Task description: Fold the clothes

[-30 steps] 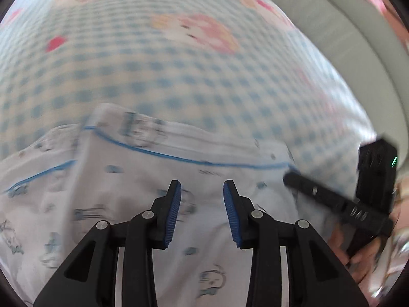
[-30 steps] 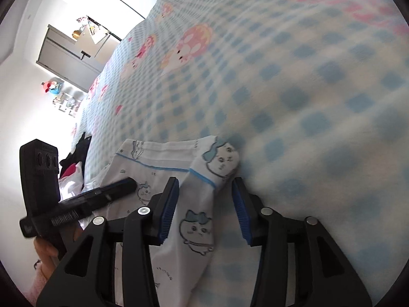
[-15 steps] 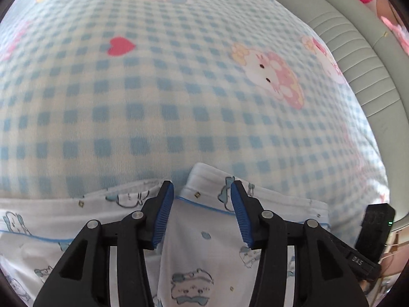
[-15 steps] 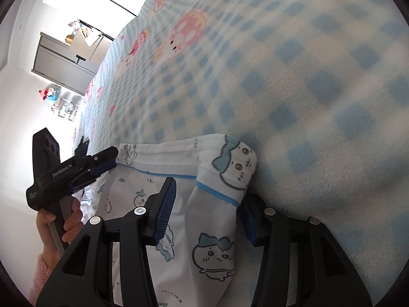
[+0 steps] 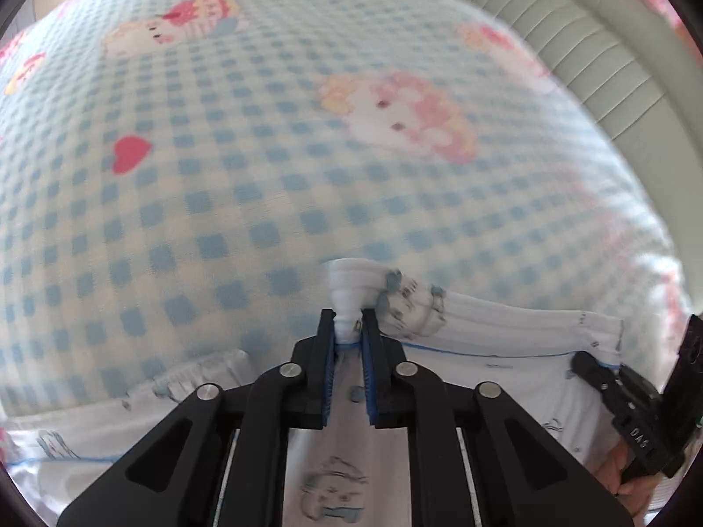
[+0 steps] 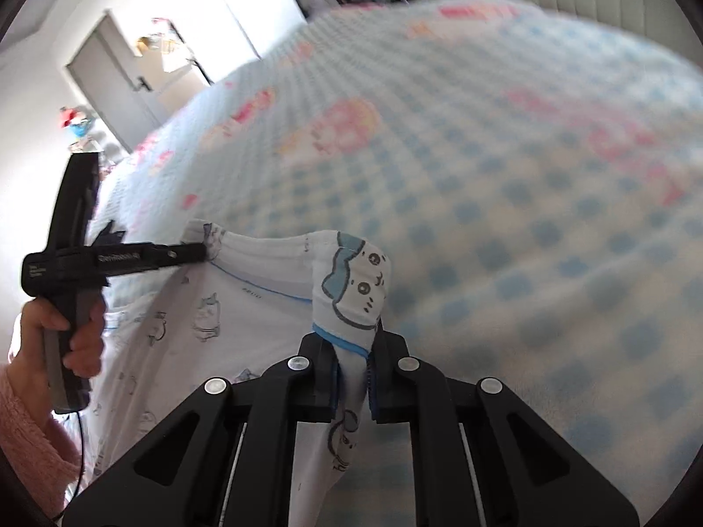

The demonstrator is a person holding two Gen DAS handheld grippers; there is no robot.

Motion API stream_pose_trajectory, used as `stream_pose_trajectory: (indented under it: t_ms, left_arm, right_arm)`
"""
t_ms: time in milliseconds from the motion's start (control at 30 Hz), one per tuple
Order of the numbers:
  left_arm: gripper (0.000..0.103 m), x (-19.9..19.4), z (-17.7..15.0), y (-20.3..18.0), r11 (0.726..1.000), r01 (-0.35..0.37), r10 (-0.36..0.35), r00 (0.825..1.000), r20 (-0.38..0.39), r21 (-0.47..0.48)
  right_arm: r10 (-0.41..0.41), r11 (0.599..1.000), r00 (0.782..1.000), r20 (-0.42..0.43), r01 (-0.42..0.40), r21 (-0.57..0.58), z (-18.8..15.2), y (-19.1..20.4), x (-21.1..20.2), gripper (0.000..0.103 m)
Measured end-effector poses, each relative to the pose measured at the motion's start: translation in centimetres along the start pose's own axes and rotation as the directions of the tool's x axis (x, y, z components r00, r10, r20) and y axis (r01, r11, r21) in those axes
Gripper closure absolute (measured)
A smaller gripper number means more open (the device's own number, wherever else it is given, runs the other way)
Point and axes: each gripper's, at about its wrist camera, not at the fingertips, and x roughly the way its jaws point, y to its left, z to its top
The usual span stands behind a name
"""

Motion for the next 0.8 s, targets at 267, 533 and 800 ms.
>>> stream_pose_trajectory:
  t_ms: [267, 533, 800]
  left_arm:
    - [0.07, 0.4, -0.1, 0.4, 0.998, 0.011, -0.012, 1.0, -0.021, -0.061]
    - [0.058, -9.5, -9.5, 0.8, 0.998, 0.052, -0.055, 0.994, 0.093, 0.025]
    - [0.058, -11.0, -18.7, 1.4, 1.0, 0.021, -0.02, 0.998, 0.066, -0.013]
  right_arm:
    - [-0.032, 0.999, 0.999, -0.003, 0.032, -0.016, -0.1, 0.2, 0.0, 0.09]
    - [-0.067, 0.997, 0.998, -0.002, 0.067, -0.045, -0.5, 0.9, -0.3, 0.089]
    - [-0.118, 0.947, 0.992, 0.05, 0.127, -0.297, -3.8, 9.4, -5.1, 0.081]
